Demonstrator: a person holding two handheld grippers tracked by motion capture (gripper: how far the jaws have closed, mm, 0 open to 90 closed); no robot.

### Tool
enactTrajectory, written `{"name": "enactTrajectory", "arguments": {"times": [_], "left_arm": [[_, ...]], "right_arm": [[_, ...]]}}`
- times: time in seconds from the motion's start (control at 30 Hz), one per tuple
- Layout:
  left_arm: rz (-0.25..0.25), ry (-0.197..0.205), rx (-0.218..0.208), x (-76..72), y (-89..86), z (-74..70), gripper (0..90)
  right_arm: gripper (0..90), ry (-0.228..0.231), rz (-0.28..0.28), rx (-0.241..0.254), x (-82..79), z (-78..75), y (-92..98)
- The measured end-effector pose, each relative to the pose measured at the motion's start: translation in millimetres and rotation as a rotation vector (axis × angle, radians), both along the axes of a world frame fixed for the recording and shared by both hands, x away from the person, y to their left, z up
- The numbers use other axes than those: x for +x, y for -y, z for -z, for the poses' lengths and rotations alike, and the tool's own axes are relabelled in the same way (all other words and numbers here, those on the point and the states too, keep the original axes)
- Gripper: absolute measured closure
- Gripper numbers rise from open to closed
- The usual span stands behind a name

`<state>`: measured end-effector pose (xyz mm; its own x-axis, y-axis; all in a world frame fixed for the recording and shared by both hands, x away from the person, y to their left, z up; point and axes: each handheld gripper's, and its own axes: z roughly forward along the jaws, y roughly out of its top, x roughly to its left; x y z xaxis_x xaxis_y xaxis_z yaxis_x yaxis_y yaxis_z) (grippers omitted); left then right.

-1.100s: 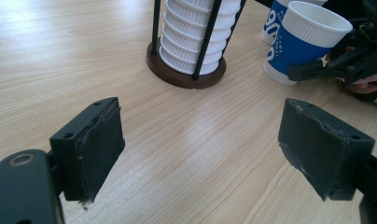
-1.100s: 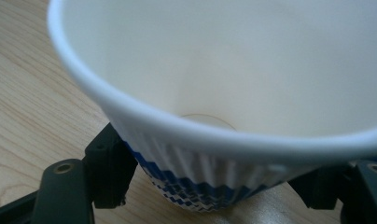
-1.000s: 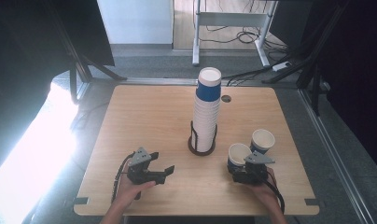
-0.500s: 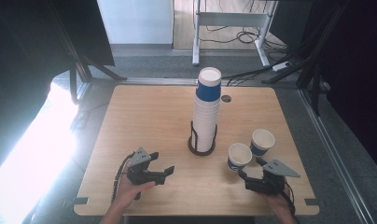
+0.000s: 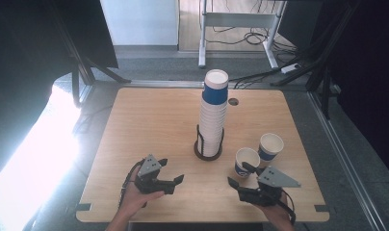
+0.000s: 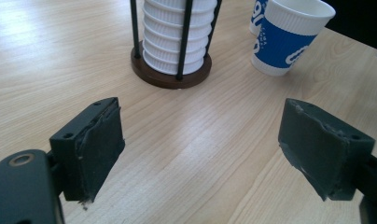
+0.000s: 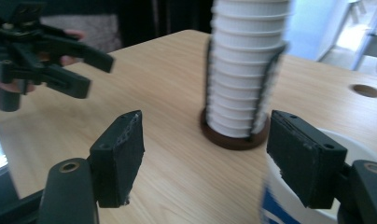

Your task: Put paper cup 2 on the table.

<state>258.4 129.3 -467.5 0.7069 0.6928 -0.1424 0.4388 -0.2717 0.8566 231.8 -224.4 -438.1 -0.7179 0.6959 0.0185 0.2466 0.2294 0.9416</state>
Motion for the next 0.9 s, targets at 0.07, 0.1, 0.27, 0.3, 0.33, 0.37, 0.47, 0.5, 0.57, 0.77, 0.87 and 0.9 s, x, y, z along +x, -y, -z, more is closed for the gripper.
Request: {"name": "enactTrajectory", "arguments": {"times": [0.07, 0.1, 0.27, 0.3, 0.33, 0.37, 0.47, 0.5, 0.57, 0.77, 0.87, 0.9], "left_arm": [[0.005, 0.003, 0.003, -0.6, 1.1, 0.1, 14.0], [0.008, 0.005, 0.005, -1.0, 1.5, 0.2, 14.0], [0.014, 0.011, 0.011, -1.4, 1.0, -0.1, 14.0], [0.015, 0.011, 0.011, -1.3, 0.7, 0.2, 14.0], [0.016, 0.011, 0.013, -1.3, 0.5, 0.3, 14.1], [0.016, 0.012, 0.014, -1.3, 0.4, 0.5, 14.1], [0.016, 0.011, 0.016, -1.3, 0.8, 1.0, 14.1], [0.019, 0.011, 0.018, -1.5, 1.4, 1.2, 14.1], [0.021, 0.010, 0.021, -1.8, 2.2, 1.4, 14.1], [0.022, 0.013, 0.016, -1.0, 2.5, 0.2, 14.1], [0.018, 0.012, 0.013, 0.6, 2.1, -0.5, 14.1], [0.017, 0.010, 0.012, 1.2, 2.0, -0.3, 14.1]], "right_arm": [[27.9, -0.016, -0.037, -0.007, 4.6, 3.4, -14.1], [27.9, -0.022, -0.047, -0.006, 6.2, 4.6, -18.8], [27.4, -0.053, -0.097, -0.018, 15.7, 12.1, -47.2], [27.3, -0.056, -0.101, -0.020, 16.3, 13.2, -49.7], [27.3, -0.059, -0.104, -0.022, 16.8, 14.5, -52.2], [27.2, -0.064, -0.108, -0.024, 16.9, 15.6, -53.8], [27.2, -0.070, -0.112, -0.029, 16.3, 18.4, -55.5], [27.2, -0.069, -0.111, -0.030, 16.2, 19.0, -55.4], [27.2, -0.070, -0.110, -0.024, 16.3, 19.9, -54.5], [26.6, -0.073, -0.121, -0.013, 17.2, 19.9, -52.2], [25.9, -0.073, -0.124, 0.000, 17.1, 19.4, -51.8], [25.3, -0.075, -0.129, 0.000, 16.8, 19.2, -51.9]]}}
